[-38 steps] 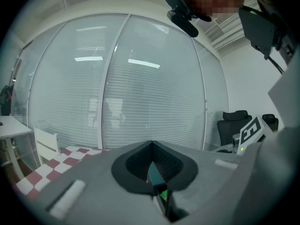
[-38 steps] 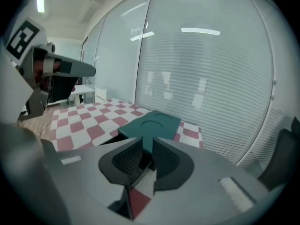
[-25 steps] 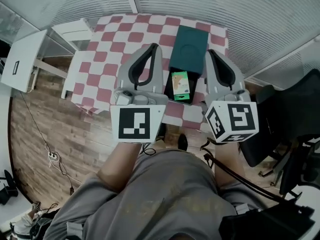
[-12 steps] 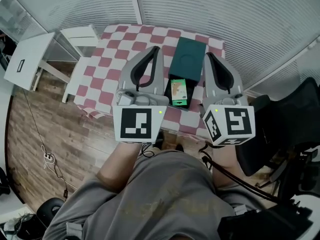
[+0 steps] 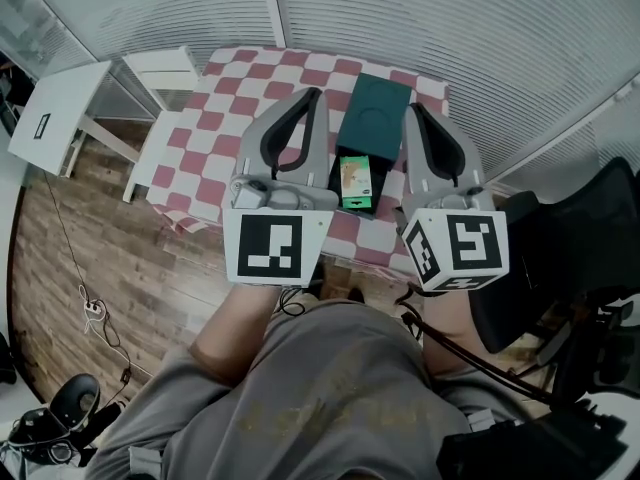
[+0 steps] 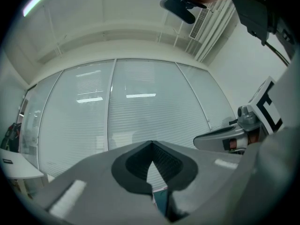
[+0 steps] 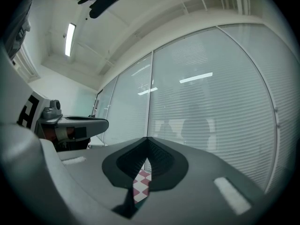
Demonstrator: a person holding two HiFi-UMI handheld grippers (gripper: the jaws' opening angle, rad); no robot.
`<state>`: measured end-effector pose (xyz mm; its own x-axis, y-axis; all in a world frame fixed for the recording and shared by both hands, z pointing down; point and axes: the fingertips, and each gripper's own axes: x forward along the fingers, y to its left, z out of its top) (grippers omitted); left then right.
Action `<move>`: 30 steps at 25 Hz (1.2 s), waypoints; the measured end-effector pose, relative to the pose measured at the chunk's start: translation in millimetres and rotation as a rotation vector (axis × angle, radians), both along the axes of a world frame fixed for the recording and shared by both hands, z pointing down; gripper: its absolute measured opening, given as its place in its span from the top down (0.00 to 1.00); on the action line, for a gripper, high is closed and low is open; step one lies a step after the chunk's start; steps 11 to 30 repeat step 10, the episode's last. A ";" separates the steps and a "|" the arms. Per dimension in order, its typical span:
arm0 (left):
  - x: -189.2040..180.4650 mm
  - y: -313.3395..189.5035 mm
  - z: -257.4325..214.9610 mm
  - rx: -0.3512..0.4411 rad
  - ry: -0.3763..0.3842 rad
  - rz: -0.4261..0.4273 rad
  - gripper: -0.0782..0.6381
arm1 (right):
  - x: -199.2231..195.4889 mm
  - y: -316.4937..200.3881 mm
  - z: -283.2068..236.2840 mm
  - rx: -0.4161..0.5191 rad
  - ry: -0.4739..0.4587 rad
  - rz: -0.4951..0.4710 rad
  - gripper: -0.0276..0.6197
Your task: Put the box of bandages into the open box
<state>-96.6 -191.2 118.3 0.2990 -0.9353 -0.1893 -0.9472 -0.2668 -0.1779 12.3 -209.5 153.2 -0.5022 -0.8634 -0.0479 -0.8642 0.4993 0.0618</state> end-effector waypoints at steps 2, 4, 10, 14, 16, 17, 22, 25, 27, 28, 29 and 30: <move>0.6 0.8 0.0 0.001 -0.002 0.001 0.89 | 0.0 0.9 0.9 -0.002 -0.001 0.000 0.92; 1.1 1.6 0.9 -0.002 -0.004 0.001 0.89 | 0.8 1.5 2.7 -0.006 -0.003 0.002 0.92; 1.1 -0.7 4.3 -0.006 0.004 -0.002 0.89 | 2.4 -0.7 7.9 -0.012 -0.001 0.003 0.92; 1.1 -0.7 4.3 -0.006 0.004 -0.002 0.89 | 2.4 -0.7 7.9 -0.012 -0.001 0.003 0.92; 1.1 -0.7 4.3 -0.006 0.004 -0.002 0.89 | 2.4 -0.7 7.9 -0.012 -0.001 0.003 0.92; 1.1 -0.7 4.3 -0.006 0.004 -0.002 0.89 | 2.4 -0.7 7.9 -0.012 -0.001 0.003 0.92; 1.1 -0.7 4.3 -0.006 0.004 -0.002 0.89 | 2.4 -0.7 7.9 -0.012 -0.001 0.003 0.92; 1.1 -0.7 4.3 -0.006 0.004 -0.002 0.89 | 2.4 -0.7 7.9 -0.012 -0.001 0.003 0.92; 1.1 -0.7 4.3 -0.006 0.004 -0.002 0.89 | 2.4 -0.7 7.9 -0.012 -0.001 0.003 0.92; 1.1 -0.7 4.3 -0.006 0.004 -0.002 0.89 | 2.4 -0.7 7.9 -0.012 -0.001 0.003 0.92; 1.1 -0.7 4.3 -0.006 0.004 -0.002 0.89 | 2.4 -0.7 7.9 -0.012 -0.001 0.003 0.92; 1.1 -0.7 4.3 -0.006 0.004 -0.002 0.89 | 2.4 -0.7 7.9 -0.012 -0.001 0.003 0.92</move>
